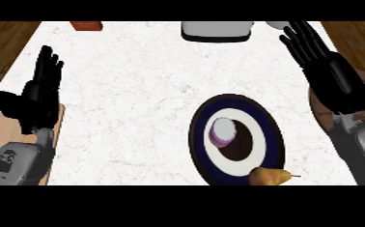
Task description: Pick the pear from the plate and place it in the bowl
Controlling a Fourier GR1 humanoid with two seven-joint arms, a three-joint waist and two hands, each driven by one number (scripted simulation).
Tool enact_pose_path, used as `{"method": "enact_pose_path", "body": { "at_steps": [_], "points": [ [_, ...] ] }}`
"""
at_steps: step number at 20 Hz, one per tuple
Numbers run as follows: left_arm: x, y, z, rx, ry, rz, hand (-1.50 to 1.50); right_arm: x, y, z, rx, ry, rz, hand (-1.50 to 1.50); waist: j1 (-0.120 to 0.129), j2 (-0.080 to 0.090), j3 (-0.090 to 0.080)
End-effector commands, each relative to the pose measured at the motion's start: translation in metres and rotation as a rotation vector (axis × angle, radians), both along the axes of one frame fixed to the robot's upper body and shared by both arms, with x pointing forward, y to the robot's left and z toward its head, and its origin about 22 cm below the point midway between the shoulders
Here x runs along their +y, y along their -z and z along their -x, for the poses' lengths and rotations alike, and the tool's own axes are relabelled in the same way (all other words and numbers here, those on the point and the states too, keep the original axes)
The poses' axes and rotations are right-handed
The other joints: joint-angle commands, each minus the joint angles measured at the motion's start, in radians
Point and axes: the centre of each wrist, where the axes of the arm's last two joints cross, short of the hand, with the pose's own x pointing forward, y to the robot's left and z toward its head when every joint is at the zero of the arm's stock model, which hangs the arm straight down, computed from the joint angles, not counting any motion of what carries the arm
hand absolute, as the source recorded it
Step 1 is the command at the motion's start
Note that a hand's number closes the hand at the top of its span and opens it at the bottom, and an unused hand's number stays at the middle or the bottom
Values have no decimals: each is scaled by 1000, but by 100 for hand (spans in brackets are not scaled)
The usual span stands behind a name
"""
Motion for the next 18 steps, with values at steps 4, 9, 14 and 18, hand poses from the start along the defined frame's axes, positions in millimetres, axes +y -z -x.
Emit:
{"method": "enact_pose_path", "body": {
  "at_steps": [4, 9, 14, 18],
  "points": [
    [24, -8, 12, 1, -20, -153, 0, -49, 65, 65, -88, 293, -317, 150, -92, 20, 26],
    [35, 3, 21, 79, -45, -185, 0, -114, 140, 131, 89, 974, -356, -150, -194, 22, 31],
    [26, 3, 31, 106, 46, -200, 0, -94, 178, 231, -167, 863, -334, -150, -92, 19, 21],
    [1, -20, 19, 53, 94, -219, 0, -91, 179, 284, -147, 837, -128, -150, -41, 30, 17]
  ]
}}
